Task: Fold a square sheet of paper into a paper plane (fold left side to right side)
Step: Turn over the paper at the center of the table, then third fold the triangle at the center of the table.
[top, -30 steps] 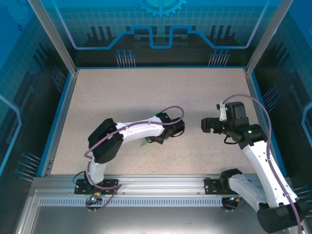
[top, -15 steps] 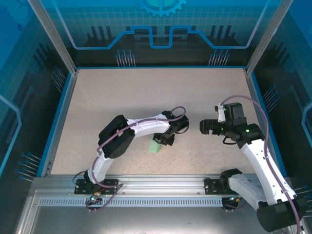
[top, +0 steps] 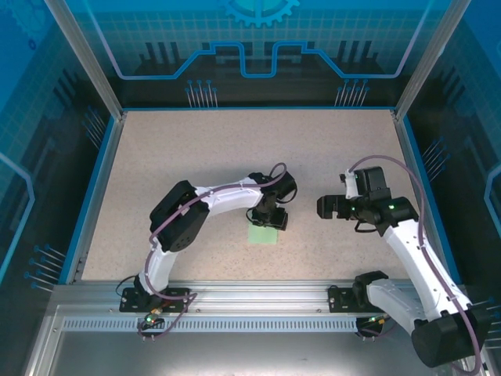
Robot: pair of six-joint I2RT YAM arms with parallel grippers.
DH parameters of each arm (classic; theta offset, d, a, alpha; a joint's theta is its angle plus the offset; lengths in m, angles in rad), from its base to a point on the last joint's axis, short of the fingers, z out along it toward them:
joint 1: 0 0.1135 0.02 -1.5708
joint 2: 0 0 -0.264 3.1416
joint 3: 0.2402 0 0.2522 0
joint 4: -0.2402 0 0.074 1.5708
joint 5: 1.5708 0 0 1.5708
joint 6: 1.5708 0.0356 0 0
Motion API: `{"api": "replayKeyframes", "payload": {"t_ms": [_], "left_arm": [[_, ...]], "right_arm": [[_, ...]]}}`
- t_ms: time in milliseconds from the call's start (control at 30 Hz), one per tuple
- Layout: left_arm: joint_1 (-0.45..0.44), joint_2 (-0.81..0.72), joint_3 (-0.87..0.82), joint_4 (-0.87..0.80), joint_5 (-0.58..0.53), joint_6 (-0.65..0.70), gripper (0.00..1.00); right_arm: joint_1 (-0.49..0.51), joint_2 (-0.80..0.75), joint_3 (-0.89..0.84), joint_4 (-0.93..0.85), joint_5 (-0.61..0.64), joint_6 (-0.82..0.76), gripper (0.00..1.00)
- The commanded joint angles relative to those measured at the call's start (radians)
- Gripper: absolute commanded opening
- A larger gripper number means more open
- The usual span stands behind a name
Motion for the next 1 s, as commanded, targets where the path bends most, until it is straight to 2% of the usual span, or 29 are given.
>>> {"api": "replayKeyframes", "payload": {"t_ms": [0,133,233,400,467,567,700,967], "left_arm": [[0.027,-0.130,-0.072,0.105,0.116,-0.001,0.64],[0.085,-0.264,-0.190,0.170,0.145,-0.019,0.69],[0.142,-0.353,-0.292,0.216,0.162,-0.031,0.70],[0.245,-0.433,-0.466,0.305,0.203,-0.068,0.71],[0.271,-0.442,-0.516,0.361,0.235,-0.088,0.71],[0.285,-0.434,-0.558,0.413,0.257,-0.111,0.71],[0.284,-0.409,-0.580,0.460,0.283,-0.127,0.71],[0.284,-0.382,-0.581,0.467,0.290,-0.127,0.73]], "right_arm": [[-0.018,0.027,-0.021,0.048,-0.098,0.017,0.99],[-0.006,0.095,-0.063,0.159,-0.231,0.070,0.97],[0.039,0.183,-0.087,0.270,-0.320,0.114,0.84],[0.189,0.412,-0.015,0.387,-0.314,0.142,0.63],[0.240,0.500,0.025,0.424,-0.301,0.142,0.59],[0.289,0.636,0.138,0.459,-0.262,0.142,0.57],[0.305,0.783,0.244,0.467,-0.219,0.140,0.56],[0.315,0.934,0.362,0.425,-0.168,0.104,0.55]]}}
